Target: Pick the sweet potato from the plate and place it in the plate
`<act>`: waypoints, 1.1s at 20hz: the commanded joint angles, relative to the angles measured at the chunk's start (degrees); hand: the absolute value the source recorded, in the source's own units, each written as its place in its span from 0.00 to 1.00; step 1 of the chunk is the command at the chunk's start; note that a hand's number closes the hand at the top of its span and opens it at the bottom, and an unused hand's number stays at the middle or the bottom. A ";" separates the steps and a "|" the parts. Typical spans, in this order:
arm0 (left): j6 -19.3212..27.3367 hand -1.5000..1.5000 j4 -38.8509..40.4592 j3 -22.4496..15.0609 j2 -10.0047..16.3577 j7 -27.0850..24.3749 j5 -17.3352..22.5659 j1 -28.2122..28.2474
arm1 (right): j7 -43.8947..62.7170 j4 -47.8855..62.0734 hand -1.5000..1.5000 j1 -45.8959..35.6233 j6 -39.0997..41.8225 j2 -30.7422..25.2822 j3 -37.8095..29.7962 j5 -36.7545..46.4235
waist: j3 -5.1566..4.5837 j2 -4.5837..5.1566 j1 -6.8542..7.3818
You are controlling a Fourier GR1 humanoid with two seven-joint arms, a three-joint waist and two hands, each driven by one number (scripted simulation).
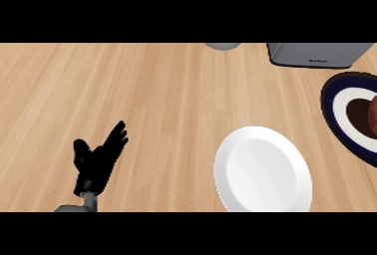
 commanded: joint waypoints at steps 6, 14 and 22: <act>-0.95 0.50 -0.49 0.27 0.40 1.00 0.55 -1.09 | -3.23 10.52 0.00 -6.41 9.48 -0.23 1.90 2.53 | 0.34 0.44 1.16; 0.34 0.50 -0.63 0.21 0.29 1.81 -0.55 -1.04 | -10.56 12.32 0.00 -8.35 19.57 -1.61 -8.06 -7.36 | 0.34 0.15 -0.21; 1.85 0.50 0.89 -0.13 -2.10 0.53 -0.86 -0.29 | -10.37 16.27 0.00 -2.30 37.65 -7.68 -11.32 -10.71 | 0.27 -0.02 -1.78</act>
